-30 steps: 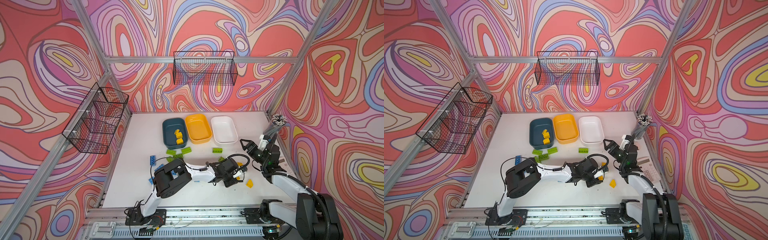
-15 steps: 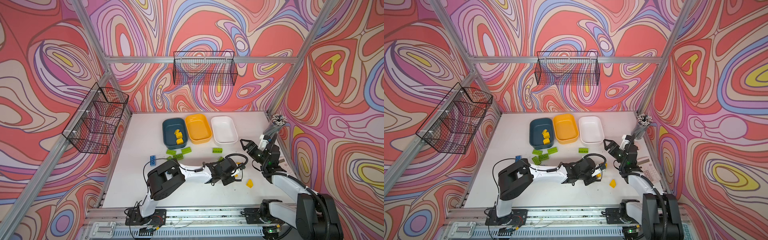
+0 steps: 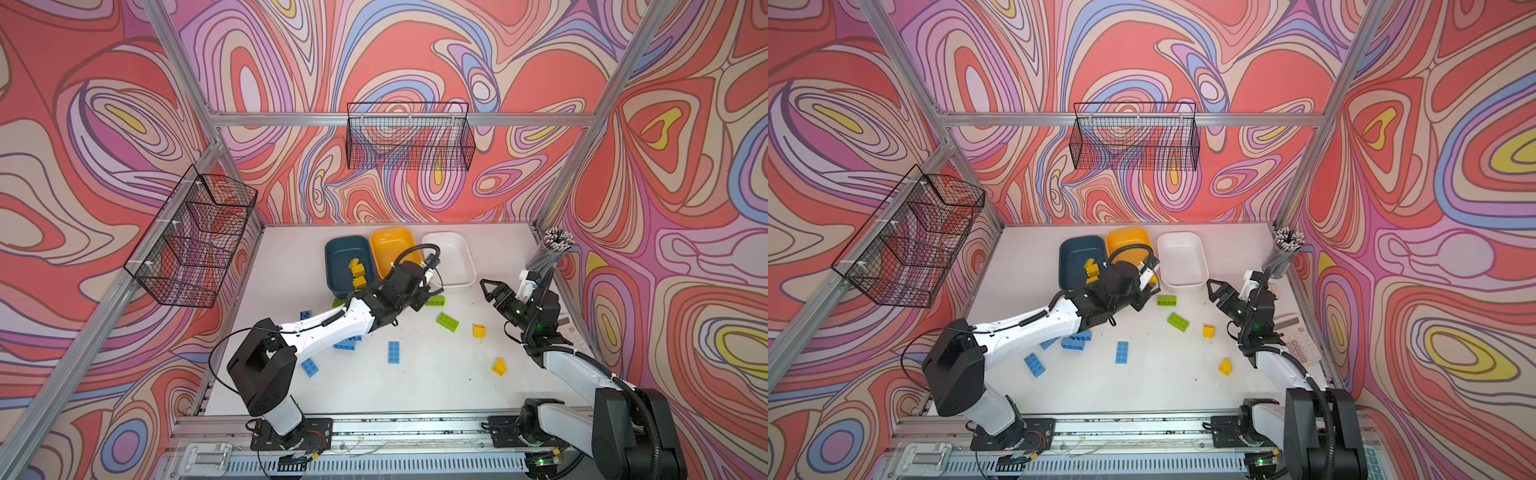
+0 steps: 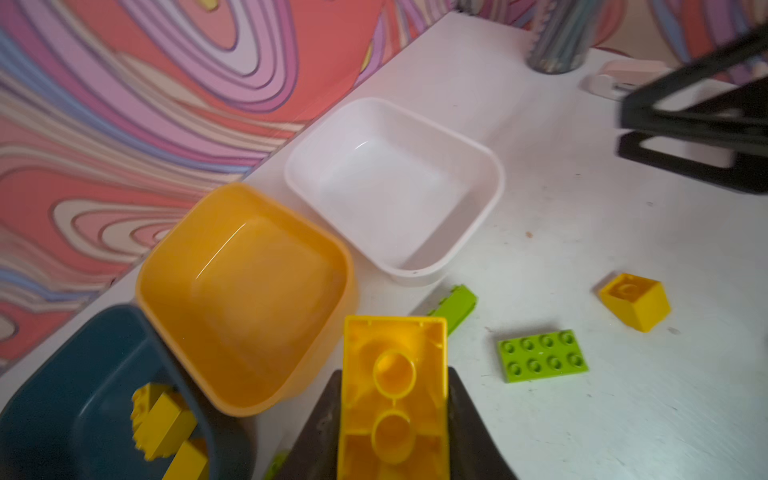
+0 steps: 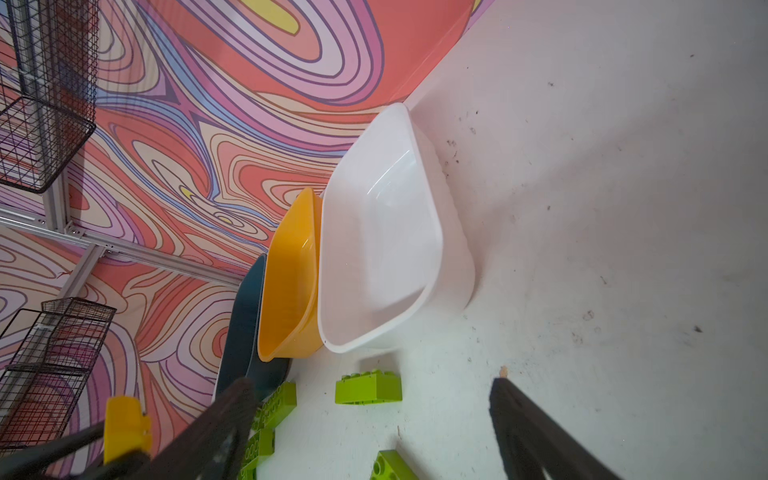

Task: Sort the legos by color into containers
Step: 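Lift the yellow brick with the left gripper over the dark teal bin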

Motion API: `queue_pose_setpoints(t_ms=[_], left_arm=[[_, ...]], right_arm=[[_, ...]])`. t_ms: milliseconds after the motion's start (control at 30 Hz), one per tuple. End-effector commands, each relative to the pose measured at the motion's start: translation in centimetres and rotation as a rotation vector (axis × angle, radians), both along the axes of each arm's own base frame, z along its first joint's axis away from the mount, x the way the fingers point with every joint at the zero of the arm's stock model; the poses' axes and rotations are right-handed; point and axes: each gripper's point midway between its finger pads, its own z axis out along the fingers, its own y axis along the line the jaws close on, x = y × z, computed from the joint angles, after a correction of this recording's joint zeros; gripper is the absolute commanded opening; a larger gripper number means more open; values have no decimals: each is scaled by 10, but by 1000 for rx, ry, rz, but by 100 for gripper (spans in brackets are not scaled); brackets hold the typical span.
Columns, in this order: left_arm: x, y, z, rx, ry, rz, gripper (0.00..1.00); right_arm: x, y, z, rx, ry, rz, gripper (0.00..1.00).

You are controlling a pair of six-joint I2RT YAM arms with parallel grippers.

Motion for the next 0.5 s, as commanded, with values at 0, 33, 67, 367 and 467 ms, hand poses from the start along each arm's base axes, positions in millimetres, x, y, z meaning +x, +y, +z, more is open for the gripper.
queue_pose_setpoints(t_ms=[0, 33, 67, 367, 467], left_arm=[[31, 68, 2, -46, 103, 255, 27], [40, 86, 2, -72, 133, 318, 27], [48, 103, 1, -89, 160, 380, 27], [84, 181, -32, -144, 369, 662, 31], [91, 184, -39, -175, 399, 679, 31]], right_arm=[[-1, 0, 0, 3, -12, 3, 92], [-1, 0, -1, 4, -11, 4, 93], [-1, 0, -1, 6, -11, 4, 92], [-1, 0, -4, 6, -5, 3, 93], [0, 1, -4, 6, -5, 5, 93]])
